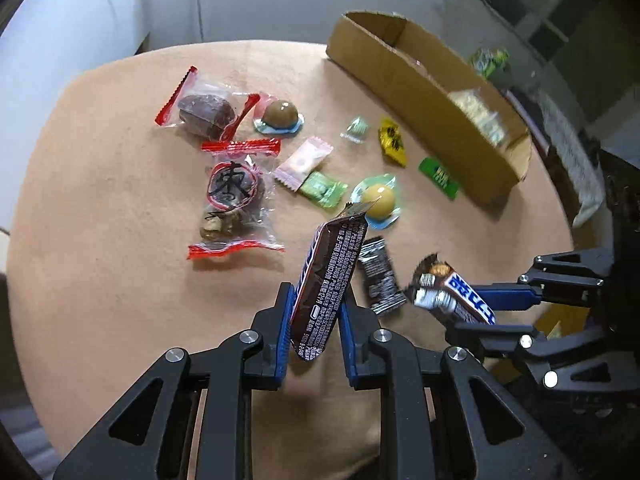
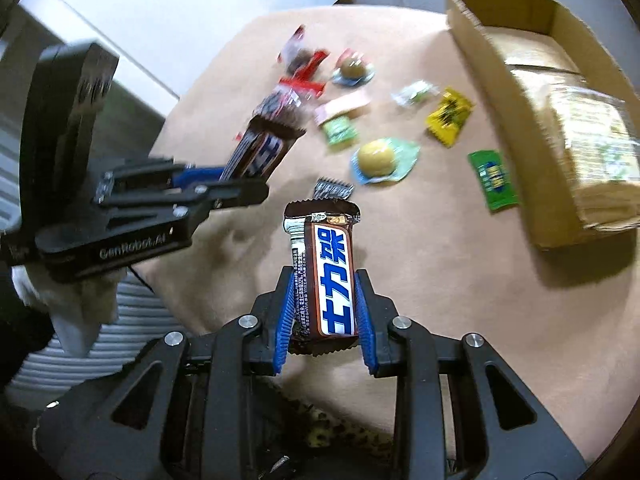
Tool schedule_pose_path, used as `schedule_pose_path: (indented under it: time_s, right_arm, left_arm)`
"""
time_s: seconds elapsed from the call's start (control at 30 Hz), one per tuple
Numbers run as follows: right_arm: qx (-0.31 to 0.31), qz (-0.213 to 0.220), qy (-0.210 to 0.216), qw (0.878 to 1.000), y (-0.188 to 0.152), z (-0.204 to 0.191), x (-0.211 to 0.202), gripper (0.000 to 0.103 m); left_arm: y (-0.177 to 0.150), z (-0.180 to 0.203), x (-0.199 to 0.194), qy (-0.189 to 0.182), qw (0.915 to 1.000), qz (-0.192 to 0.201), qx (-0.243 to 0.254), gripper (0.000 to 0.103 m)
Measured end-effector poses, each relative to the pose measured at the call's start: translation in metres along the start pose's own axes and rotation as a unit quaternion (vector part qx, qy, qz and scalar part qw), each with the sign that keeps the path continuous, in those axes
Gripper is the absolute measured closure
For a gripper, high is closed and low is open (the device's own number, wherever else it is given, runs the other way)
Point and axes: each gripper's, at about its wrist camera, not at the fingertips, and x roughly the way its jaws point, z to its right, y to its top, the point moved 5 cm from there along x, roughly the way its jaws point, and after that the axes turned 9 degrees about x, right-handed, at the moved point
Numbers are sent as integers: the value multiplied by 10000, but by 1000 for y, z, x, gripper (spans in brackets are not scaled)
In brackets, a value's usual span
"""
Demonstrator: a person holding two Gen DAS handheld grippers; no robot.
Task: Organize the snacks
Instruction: 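Carry both bars into the box and open both tools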
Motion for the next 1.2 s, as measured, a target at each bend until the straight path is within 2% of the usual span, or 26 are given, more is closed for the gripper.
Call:
schedule_pose_path:
  time_s: [0.27,0.63,0.87,1.2]
  right_arm:
    - [264,486,-39,9985,25,23,-42,73]
    - [508,1023,-314,9930,87,70,-88,73]
    - [594,1152,-474,9904,117,92,-98,73]
    - [703,1224,-673,9877,144,112,-99,73]
  left_arm:
    - [31,28,-6,-119,9995,289,-67,83]
    - [88,56,-1,-220,9980,569,160,83]
    - [122,65,9,-278,9971,678,203,83]
    - [158,74,29,-362,9968,662,254,83]
